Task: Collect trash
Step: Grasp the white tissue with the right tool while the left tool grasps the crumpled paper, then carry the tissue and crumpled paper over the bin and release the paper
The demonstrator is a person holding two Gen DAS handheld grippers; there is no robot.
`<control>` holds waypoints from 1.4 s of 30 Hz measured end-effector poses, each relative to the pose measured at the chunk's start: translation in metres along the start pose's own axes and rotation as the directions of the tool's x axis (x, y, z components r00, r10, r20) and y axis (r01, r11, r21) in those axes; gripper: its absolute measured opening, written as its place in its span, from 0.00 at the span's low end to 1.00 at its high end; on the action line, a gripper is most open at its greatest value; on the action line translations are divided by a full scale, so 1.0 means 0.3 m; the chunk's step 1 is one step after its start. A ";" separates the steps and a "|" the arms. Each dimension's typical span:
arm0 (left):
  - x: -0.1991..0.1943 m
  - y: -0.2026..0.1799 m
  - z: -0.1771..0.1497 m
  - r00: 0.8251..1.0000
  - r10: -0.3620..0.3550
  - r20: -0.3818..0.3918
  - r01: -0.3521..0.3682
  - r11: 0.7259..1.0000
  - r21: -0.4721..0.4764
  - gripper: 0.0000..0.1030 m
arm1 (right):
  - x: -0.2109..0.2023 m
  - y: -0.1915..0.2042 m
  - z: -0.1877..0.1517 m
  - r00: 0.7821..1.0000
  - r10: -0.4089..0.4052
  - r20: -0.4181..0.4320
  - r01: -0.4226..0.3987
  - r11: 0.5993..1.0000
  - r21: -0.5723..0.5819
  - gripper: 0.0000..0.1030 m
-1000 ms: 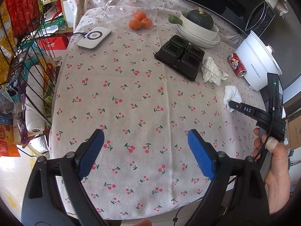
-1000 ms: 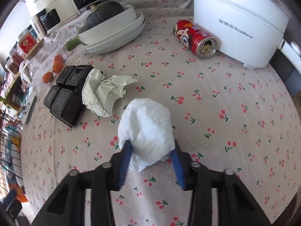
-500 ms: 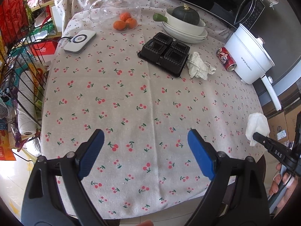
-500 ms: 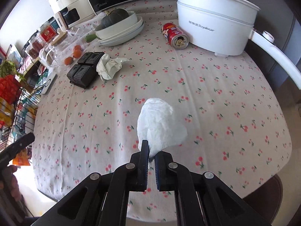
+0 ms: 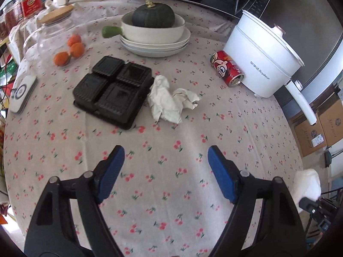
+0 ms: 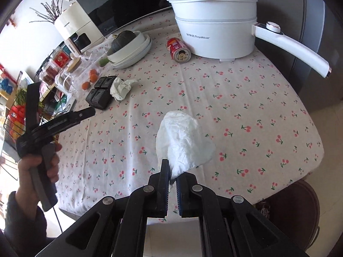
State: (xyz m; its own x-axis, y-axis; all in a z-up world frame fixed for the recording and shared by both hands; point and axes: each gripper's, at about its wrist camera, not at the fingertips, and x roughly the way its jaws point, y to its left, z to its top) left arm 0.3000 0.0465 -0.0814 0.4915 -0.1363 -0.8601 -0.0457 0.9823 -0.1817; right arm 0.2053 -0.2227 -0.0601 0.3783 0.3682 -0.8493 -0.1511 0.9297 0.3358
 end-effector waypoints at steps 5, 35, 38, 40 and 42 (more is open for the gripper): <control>0.113 -0.020 0.084 0.999 0.040 0.003 -0.040 0.999 -0.024 0.68 | -0.042 -0.100 -0.026 1.000 -0.029 0.007 0.029 0.999 0.025 0.07; -0.076 -0.030 -0.174 0.998 -0.031 -0.057 0.032 0.999 0.017 0.22 | -0.143 -0.151 -0.150 0.997 -0.069 0.032 0.068 0.998 0.005 0.07; -0.130 -0.051 -0.227 0.997 -0.046 -0.059 0.048 0.998 0.033 0.22 | -0.166 -0.159 -0.184 0.996 -0.079 0.039 0.079 0.997 0.001 0.07; -0.171 -0.068 -0.262 0.997 -0.063 -0.050 0.065 0.997 0.046 0.22 | -0.180 -0.169 -0.209 0.996 -0.078 0.041 0.078 0.997 0.011 0.07; -0.205 -0.089 -0.296 0.996 -0.078 -0.045 0.081 0.995 0.062 0.22 | -0.189 -0.178 -0.233 0.996 -0.077 0.041 0.077 0.997 0.017 0.07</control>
State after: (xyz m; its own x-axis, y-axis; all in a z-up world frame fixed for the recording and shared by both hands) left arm 0.1936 0.0173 -0.0661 0.4540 -0.2186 -0.8638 0.0484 0.9741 -0.2210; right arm 0.1281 -0.2932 -0.0584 0.4257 0.2951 -0.8554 -0.1066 0.9551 0.2765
